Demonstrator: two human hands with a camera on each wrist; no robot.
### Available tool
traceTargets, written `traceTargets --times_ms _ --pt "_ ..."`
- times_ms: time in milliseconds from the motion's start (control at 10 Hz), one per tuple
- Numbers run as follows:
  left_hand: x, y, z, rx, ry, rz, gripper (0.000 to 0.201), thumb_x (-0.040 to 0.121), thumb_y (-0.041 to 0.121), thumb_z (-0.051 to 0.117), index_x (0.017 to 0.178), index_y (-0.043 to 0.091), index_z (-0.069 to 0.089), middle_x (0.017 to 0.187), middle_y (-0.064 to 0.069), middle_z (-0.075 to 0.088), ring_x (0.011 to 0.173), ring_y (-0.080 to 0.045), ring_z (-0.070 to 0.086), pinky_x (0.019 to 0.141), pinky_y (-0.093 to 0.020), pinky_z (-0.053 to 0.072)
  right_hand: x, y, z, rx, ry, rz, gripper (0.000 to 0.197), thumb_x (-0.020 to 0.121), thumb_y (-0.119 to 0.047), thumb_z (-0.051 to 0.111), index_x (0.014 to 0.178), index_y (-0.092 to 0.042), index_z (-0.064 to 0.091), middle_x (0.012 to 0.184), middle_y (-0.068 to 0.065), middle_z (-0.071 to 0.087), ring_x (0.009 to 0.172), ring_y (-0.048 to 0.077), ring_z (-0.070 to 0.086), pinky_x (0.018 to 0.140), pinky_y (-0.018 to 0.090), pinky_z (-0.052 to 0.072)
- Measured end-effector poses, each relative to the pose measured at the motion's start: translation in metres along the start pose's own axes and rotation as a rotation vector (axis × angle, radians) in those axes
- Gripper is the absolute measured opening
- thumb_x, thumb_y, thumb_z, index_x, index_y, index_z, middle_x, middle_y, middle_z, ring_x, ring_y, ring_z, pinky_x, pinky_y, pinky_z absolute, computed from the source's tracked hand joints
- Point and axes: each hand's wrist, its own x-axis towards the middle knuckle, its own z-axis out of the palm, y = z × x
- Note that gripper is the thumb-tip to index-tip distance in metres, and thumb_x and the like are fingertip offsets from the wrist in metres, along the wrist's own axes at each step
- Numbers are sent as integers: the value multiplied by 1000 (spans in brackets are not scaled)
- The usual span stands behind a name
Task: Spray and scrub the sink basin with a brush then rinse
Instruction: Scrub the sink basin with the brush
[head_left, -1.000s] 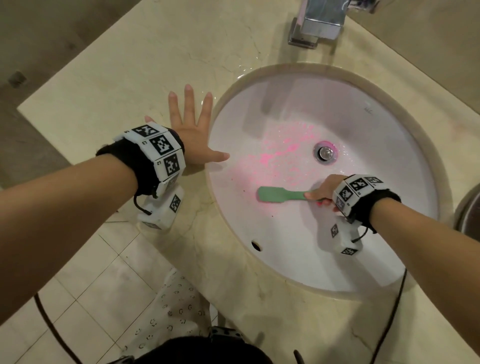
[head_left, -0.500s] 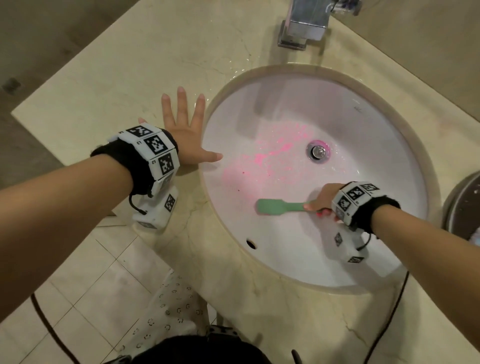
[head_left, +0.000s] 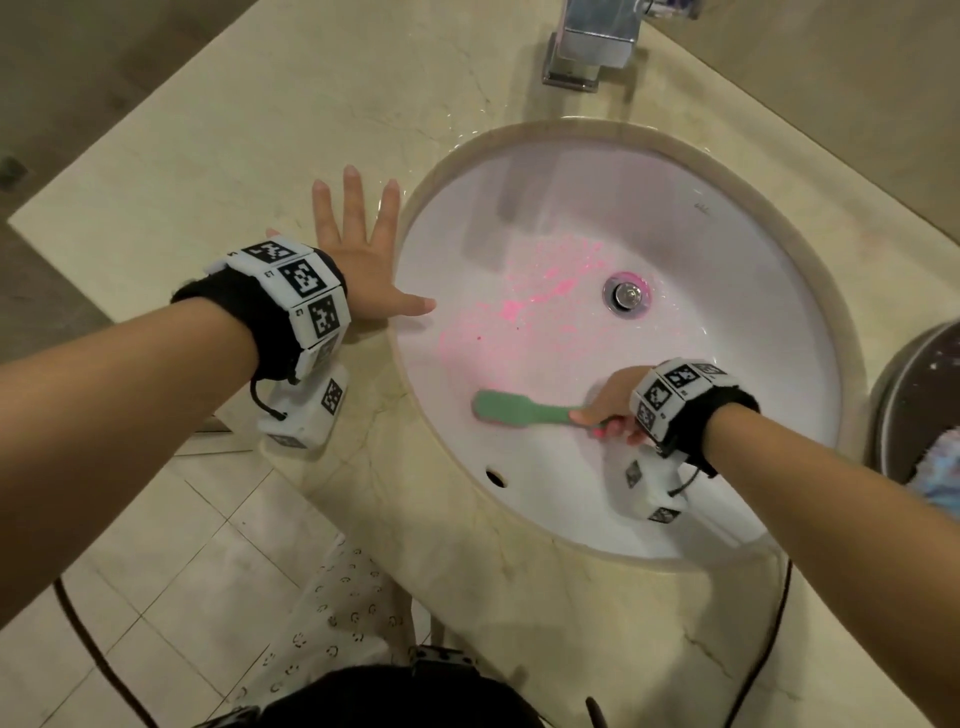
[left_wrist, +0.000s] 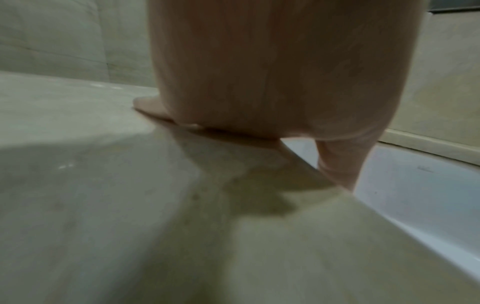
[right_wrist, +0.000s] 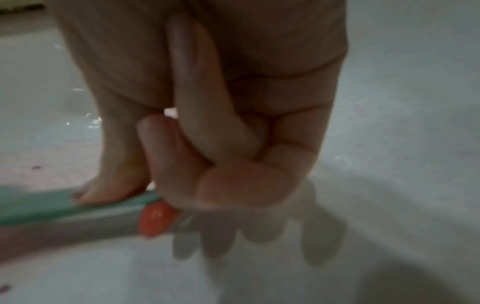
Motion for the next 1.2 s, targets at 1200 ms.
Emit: traceTargets --times_ms 1200 --pt "-3 2 -1 -1 -1 -5 117 75 69 56 139 32 -35 143 -3 -46 135 -34 -35 99 -74 -2 -13 2 -13 -430 94 21 35 91 -45 52 73 -16 56 56 -5 52 53 12 45 52 17 36"
